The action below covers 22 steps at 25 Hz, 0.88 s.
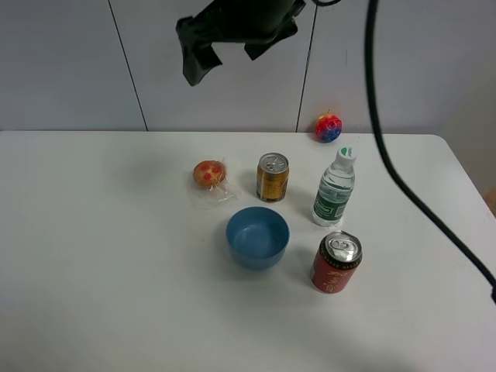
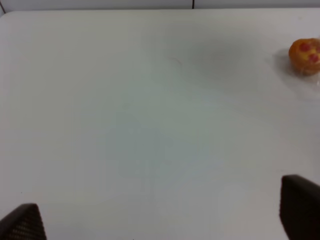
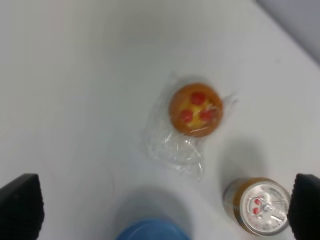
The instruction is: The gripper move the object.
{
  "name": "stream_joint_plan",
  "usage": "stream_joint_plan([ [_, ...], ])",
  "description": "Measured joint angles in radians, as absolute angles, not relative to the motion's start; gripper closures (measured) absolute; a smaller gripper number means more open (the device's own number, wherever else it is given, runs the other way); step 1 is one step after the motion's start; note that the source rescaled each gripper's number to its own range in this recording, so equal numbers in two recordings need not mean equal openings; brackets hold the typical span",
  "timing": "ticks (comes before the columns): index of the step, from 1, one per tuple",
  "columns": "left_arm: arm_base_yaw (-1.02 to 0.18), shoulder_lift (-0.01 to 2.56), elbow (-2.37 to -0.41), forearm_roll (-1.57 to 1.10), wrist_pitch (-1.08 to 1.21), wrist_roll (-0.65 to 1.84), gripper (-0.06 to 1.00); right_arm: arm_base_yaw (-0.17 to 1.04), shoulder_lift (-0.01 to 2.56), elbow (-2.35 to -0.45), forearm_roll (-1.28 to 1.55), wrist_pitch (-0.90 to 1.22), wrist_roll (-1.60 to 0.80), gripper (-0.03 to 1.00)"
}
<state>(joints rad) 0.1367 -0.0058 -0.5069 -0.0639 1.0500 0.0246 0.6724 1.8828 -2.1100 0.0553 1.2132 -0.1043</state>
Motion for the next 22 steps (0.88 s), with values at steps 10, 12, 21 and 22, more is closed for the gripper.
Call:
stream_joint_plan([
  [10,0.137,-0.006,-0.507,-0.064,1.05,0.025,-0.06,0.336,1.528,-1.718,-0.01,1.213,-0.105,-0.03],
  [12,0.137,-0.006,-0.507,-0.064,1.05,0.025,-0.06,0.252,1.439,-1.599,-0.018,1.213,-0.105,-0.03],
  [21,0.137,-0.006,-0.507,-0.064,1.05,0.025,-0.06,-0.055,0.983,-1.202,-0.057,1.214,-0.105,-0.03],
  [22,0.137,-0.006,-0.507,-0.064,1.05,0.025,-0.06,-0.06,0.933,-1.172,-0.059,1.214,-0.099,-0.03],
])
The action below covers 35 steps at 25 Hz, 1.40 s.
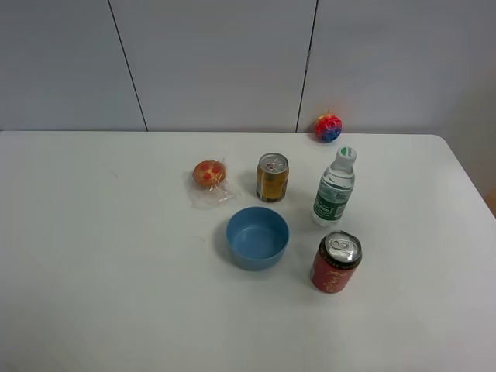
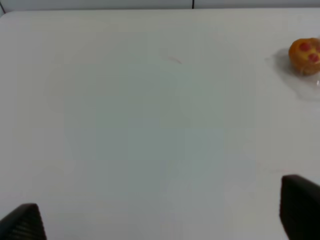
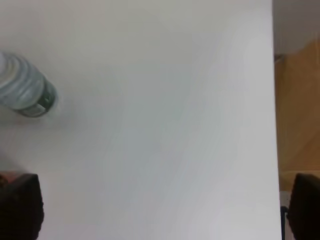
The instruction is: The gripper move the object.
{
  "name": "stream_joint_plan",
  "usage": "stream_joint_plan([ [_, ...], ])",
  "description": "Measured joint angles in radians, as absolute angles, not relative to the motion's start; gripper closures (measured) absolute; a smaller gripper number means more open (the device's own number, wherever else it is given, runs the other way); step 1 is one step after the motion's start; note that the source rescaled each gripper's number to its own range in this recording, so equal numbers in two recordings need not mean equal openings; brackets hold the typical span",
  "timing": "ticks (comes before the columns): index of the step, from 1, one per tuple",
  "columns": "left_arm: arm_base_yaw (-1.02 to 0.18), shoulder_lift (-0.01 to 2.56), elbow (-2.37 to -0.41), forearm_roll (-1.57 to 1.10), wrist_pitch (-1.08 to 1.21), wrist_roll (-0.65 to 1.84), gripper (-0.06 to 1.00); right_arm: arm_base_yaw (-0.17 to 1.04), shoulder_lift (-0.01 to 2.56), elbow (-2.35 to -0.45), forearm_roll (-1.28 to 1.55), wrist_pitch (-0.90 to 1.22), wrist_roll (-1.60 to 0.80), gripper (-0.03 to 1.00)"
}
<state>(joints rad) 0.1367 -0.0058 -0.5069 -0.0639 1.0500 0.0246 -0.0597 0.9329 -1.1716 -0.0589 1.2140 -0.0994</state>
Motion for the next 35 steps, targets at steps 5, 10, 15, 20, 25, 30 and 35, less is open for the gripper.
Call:
stream_joint_plan([
  [5,0.137,-0.006,-0.507,-0.064,1.05,0.025,-0.06,-0.062,0.706,-1.021,-0.11,1.214,-0.006,-0.03],
  [10,0.137,-0.006,-0.507,-0.064,1.05,0.025,-0.06,-0.062,0.467,-0.862,-0.094,1.183,0.045,-0.03],
  [15,0.137,-0.006,-0.507,-0.064,1.05,0.025,-0.06,-0.062,0.263,-0.723,-0.071,1.113,0.045,-0.03],
  [20,0.137,-0.006,-0.507,-0.064,1.05,0.025,-0.06,-0.062,0.104,-0.615,-0.026,1.028,0.008,-0.03],
  [25,0.137,-0.006,-0.507,-0.064,1.05,0.025,-0.06,-0.062,0.033,-0.556,0.056,1.033,-0.074,-0.03],
  [30,0.137,-0.006,-0.507,-0.064,1.05,0.025,-0.06,-0.062,-0.002,-0.509,0.066,1.057,-0.082,-0.03],
  [35,0.137,-0.006,-0.507,-0.064,1.05,0.025,-0.06,-0.062,-0.002,-0.507,0.067,1.057,-0.082,-0.03],
])
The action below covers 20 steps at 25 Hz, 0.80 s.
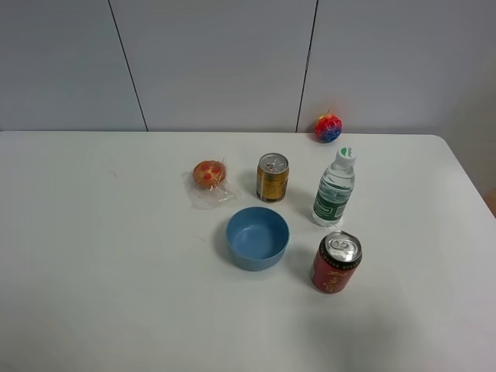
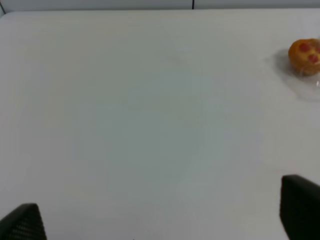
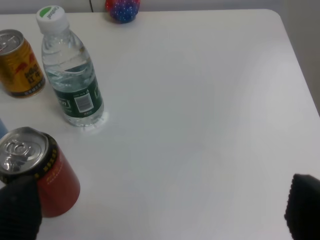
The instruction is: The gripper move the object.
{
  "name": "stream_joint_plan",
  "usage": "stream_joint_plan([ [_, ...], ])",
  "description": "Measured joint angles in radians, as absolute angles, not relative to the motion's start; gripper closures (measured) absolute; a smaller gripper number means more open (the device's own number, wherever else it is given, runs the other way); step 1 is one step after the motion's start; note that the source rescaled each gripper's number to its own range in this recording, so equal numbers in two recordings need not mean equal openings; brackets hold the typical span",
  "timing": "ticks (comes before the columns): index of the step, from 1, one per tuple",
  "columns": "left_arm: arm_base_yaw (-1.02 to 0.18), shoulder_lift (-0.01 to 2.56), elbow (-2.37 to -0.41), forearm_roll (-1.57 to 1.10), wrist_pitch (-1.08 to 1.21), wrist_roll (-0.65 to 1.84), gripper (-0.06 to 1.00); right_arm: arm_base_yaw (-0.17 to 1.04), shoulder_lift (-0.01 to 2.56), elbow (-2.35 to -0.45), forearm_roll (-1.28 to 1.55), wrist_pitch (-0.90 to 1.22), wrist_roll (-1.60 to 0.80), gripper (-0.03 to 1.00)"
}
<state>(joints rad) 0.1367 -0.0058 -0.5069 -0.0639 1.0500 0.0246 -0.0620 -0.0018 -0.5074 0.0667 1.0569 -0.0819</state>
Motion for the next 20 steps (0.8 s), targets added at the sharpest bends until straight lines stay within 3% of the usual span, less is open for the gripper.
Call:
stream_joint_plan([
  [20,0.137,-0.006,-0.507,-0.064,1.05,0.025,-0.06,-0.062,-0.002,-0.507,0.0,1.057,0.012,-0.03],
])
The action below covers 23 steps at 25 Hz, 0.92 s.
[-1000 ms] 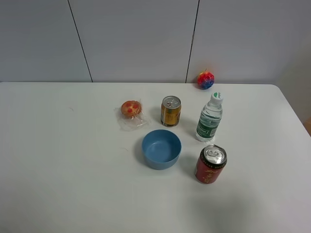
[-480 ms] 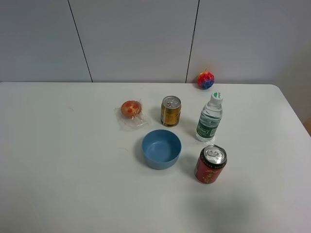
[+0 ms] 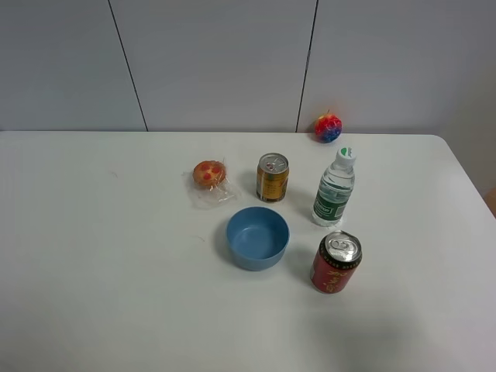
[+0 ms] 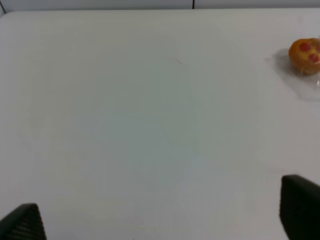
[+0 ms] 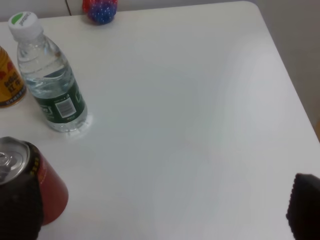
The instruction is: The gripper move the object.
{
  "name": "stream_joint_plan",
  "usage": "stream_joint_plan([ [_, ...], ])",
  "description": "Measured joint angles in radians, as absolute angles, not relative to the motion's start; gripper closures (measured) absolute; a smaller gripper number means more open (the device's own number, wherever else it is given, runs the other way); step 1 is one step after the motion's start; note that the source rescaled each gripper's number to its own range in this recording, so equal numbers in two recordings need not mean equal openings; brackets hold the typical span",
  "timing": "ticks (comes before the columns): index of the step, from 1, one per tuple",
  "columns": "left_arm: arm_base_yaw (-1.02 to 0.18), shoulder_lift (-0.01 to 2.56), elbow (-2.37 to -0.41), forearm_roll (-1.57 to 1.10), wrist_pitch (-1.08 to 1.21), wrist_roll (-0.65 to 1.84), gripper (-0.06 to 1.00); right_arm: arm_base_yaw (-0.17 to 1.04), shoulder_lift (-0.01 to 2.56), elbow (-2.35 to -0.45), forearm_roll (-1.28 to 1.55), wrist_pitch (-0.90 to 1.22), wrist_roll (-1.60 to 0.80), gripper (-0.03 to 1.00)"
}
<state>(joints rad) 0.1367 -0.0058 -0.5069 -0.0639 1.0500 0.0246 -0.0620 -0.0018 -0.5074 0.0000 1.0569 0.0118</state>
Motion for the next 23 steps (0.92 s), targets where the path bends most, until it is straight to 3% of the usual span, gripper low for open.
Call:
stream_joint_plan([
  [23,0.137,-0.006,-0.507,-0.064,1.05,0.025,-0.06,-0.062,-0.002,-0.507,0.0,1.057,0.018,-0.03],
])
